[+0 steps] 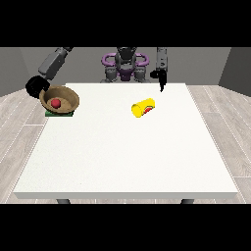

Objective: Pick the cup and pour the ball into the bowl, then pick the bowl and place it on the pad

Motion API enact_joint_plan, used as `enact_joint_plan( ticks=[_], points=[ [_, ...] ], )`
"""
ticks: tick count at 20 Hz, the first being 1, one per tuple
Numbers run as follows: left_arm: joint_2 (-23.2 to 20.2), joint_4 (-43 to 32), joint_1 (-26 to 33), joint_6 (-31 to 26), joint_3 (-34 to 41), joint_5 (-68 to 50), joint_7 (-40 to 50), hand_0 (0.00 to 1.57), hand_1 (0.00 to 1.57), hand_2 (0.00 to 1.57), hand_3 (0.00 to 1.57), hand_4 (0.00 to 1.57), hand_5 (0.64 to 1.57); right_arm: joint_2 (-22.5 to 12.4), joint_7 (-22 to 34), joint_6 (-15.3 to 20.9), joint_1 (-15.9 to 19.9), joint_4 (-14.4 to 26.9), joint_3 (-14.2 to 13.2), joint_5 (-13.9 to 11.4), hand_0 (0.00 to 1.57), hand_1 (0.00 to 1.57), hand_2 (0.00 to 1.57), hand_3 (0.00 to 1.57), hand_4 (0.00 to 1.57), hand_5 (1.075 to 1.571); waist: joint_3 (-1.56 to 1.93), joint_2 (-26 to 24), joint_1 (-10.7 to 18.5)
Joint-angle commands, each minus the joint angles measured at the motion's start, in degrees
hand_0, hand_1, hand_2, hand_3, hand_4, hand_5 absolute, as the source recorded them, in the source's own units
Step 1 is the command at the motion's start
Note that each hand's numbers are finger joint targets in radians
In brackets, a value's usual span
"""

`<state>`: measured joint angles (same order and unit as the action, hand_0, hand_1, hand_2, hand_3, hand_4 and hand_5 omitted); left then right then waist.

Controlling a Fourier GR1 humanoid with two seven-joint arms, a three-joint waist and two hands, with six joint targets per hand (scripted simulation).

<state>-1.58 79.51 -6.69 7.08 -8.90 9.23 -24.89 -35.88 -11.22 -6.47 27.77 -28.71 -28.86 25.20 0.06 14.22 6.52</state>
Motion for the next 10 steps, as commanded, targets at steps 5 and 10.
enact_joint_plan(
  ticks=[5,10],
  points=[
    [1.1,1.1,0.4,1.0,-0.7,1.2,1.8,0.00,0.00,0.00,0.00,1.17,1.361,-4.9,-4.2,7.9,0.2,1.1,2.0,-5.4,1.27,1.27,1.39,1.38,0.00,1.570,-0.02,-0.9,0.8],
    [1.6,-5.6,3.6,8.8,-11.1,-1.7,-3.6,0.00,0.00,0.00,0.00,1.21,1.354,-2.2,-1.3,4.6,3.3,-1.1,4.5,-5.3,1.07,1.07,0.96,0.95,0.31,1.564,-0.07,-2.8,-1.6]
  ],
)
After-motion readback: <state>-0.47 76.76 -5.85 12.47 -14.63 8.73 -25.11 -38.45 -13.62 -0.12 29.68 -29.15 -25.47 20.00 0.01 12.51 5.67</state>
